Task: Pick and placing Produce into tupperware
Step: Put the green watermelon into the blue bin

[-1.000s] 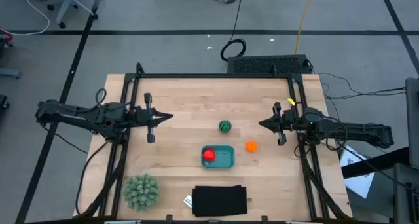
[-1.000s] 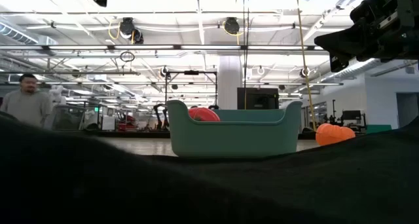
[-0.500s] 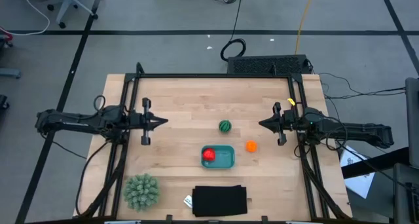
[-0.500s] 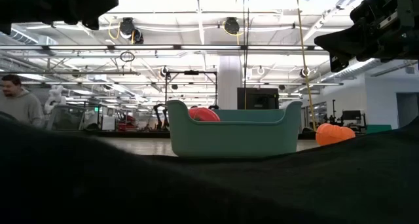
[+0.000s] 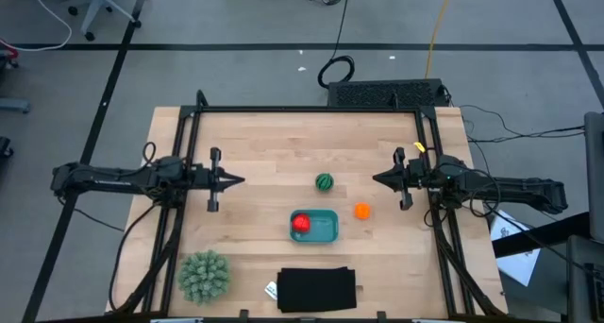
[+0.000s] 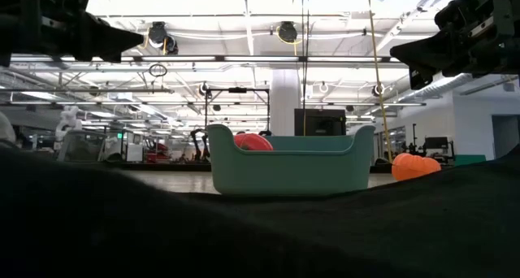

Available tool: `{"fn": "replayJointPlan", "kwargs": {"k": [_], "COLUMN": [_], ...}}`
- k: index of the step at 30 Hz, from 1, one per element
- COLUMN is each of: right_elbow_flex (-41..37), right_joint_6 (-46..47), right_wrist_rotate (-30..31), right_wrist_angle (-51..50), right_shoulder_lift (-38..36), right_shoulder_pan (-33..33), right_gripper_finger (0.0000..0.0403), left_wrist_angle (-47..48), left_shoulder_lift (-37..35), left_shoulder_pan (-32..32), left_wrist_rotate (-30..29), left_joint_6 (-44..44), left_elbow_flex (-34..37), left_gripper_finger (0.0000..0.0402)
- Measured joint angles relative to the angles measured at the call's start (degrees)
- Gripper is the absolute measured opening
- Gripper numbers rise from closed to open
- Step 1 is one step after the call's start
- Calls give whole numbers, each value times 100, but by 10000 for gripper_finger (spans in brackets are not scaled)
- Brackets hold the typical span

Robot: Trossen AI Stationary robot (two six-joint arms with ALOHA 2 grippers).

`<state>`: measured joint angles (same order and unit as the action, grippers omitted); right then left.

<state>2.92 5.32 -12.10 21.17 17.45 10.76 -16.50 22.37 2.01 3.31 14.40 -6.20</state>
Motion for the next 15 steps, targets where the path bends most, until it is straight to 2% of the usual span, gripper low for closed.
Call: {"fn": "replayJointPlan", "kwargs": {"k": [15], "right_elbow_flex": [0], "right_joint_6": [17], "right_wrist_rotate": [0], "right_wrist_angle": [-42], "right_shoulder_lift": [1], "right_shoulder_pan": [0], "right_gripper_finger": [0], "left_wrist_angle": [35], "left_shoulder_lift": [0], "left_shoulder_pan": [311], "left_wrist_rotate": [206], "left_joint_6": [-2], "left_elbow_flex": [166], "left_gripper_finger": [1]}}
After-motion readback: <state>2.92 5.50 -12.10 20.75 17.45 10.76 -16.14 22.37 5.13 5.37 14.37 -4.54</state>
